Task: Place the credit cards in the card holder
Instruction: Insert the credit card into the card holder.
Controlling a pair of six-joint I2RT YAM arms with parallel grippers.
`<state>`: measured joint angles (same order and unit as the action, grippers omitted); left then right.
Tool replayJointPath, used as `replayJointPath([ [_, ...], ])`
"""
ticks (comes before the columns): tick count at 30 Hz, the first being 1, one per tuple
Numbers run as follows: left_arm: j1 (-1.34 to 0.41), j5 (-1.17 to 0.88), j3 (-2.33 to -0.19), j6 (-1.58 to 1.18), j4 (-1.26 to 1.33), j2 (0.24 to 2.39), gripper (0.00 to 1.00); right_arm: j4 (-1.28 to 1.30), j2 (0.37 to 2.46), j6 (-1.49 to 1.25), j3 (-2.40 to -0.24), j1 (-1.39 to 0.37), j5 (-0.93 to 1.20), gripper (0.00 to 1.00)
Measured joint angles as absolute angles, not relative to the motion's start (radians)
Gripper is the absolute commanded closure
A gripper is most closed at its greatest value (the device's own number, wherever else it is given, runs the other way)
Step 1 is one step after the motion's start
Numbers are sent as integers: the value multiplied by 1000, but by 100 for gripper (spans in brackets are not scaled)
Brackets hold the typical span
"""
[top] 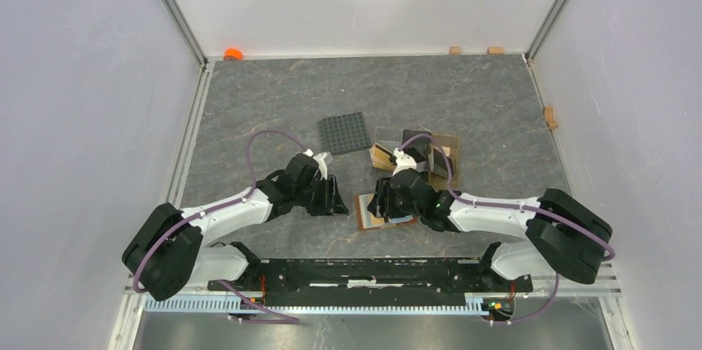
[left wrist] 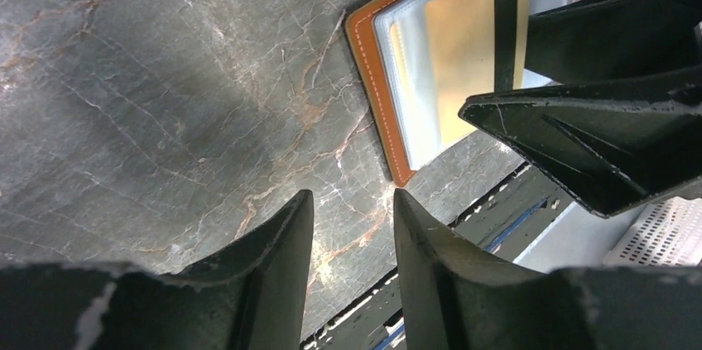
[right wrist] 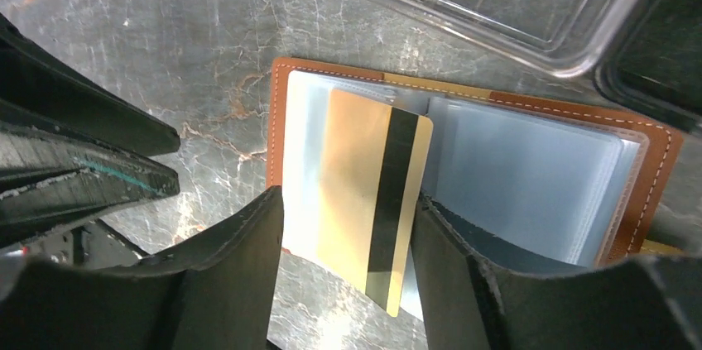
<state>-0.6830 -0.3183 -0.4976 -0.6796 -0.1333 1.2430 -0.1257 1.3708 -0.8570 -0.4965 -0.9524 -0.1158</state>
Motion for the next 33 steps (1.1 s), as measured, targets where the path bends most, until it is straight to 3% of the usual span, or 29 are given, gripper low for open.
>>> replayJointPath([
  [10, -683, -326, -503, -690, -102, 1251, 50, 52, 1241, -763, -525, -962, -195, 29],
  [14, -683, -345, -503, -711, -55, 1284, 51, 76, 1215, -749, -525, -962, -212, 32],
  [26, -683, -373, -502, -774, 121, 1432, 66, 15, 1298, -743, -512, -962, -128, 41],
  [33, -685, -380, -498, -785, 167, 1480, 68, -64, 1332, -743, -512, -962, -57, 46],
])
